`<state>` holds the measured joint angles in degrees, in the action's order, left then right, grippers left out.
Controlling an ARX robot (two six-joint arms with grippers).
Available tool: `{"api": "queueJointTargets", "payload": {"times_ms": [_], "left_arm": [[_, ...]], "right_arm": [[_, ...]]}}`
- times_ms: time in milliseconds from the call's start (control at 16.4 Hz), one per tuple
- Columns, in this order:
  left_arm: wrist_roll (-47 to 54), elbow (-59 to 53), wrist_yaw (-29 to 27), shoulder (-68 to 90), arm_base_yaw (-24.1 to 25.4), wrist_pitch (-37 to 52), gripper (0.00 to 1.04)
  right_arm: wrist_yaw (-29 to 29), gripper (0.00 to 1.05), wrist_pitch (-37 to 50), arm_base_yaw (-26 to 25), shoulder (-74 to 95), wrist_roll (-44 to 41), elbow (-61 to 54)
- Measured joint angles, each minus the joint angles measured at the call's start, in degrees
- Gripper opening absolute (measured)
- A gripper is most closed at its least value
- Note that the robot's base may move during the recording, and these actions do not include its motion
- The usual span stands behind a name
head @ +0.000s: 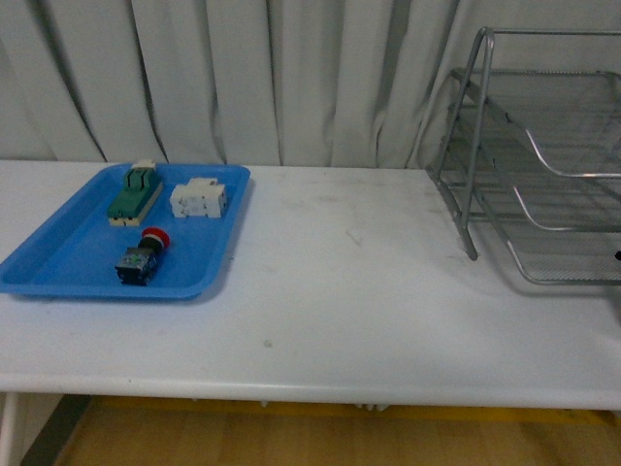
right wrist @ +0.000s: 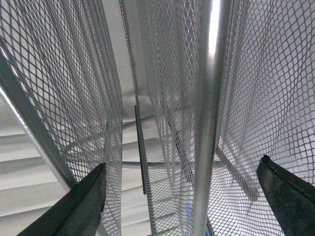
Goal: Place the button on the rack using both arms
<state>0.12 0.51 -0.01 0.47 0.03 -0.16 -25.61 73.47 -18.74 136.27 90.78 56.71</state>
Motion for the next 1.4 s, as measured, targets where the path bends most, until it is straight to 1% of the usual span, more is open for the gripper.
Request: {"api": "queueJointTargets", "payload": {"times_ms": [122,427,549,915,1404], "left_arm": [[0.02,0.00,0.00,0.00,0.00,0.00,0.98],[0.00,0.00,0.00,0.00,0.00,0.00,0.98],[0.00,0.00,0.02,0.00,0.00,-0.02,0.98],[0.02,0.00,0.00,0.00,0.00,0.00,0.98],[0.02,0.00,0.02,0.00,0.00,-0.02,0.98]], "right_arm": [[0.02,0.83,0.09,0.00,0.66,-0.57,0.85],[0.02,0.25,0.28,-0.09,2.03,-2.05,2.34],[0.02,0.04,0.24,-0.09,2.34,-2.60,2.34],[-0.04,0.03,1.18,-0.44,1.16,-2.75,-1.75],[-0.96,0.03,2.23,-1.60,-3.61,-2.75,-12.35]]}}
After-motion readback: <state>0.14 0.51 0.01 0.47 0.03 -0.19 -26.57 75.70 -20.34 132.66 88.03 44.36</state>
